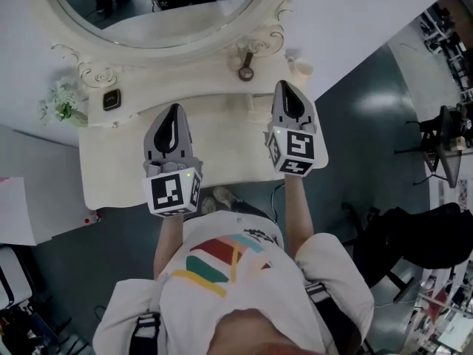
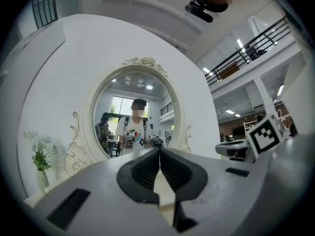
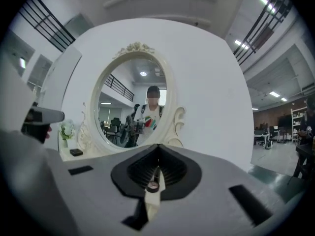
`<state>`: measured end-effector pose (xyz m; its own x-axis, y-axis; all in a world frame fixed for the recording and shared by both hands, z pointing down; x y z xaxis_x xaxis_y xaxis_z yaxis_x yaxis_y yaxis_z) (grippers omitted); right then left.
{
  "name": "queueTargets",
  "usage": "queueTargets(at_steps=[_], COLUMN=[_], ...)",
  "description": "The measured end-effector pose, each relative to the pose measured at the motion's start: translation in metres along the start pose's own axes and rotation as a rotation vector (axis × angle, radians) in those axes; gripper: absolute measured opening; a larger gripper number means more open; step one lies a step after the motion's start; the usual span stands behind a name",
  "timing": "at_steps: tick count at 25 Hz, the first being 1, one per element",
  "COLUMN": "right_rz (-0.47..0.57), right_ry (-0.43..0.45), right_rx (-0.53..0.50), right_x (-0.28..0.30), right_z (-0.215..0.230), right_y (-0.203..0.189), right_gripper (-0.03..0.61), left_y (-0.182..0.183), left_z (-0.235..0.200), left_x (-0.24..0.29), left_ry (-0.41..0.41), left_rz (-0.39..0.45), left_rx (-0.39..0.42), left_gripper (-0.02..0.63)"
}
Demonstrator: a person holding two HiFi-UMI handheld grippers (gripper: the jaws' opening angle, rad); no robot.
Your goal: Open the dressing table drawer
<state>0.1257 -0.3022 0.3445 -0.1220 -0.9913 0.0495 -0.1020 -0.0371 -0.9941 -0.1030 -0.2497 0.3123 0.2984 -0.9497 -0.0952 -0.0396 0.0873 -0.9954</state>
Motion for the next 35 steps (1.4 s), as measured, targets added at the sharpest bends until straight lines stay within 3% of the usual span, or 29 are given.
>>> queueTargets(at_steps=[7,17,35], right_rz=[0.129,0.146,0.143], right_ry=[0.109,0.233,0.282], right_rx=[0.004,-0.020,0.049], right_x=[-0.029,-0.057,-0.063], right_z=[-0.058,-0.123,-0.133], right_y=[0.053,0.063,0.067], right_gripper=[0.002,0.002,0.002], left_y=[0.013,0.021,0.023], left_z=[-0.004,-0.005,-0.014], left_x=[-0.006,-0.016,-0.023], left_ry=[0.008,0.001,0.034], left_rz=[0.020,0.045,0.041], left_rx=[-0.003,-0.008,-0.008], left_gripper=[0.008,0.008,0.008])
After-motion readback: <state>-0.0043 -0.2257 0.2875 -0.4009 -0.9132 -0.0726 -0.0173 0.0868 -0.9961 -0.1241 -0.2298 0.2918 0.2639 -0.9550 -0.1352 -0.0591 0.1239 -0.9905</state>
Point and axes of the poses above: the fingertips, and each gripper's own axes: x forward along the fingers, z to its right, y out of its top, the point moved 1 cm from there along -x, backward along the fingers, and after that the axes turned 2 degrees about -y, right-handed, at the moved point
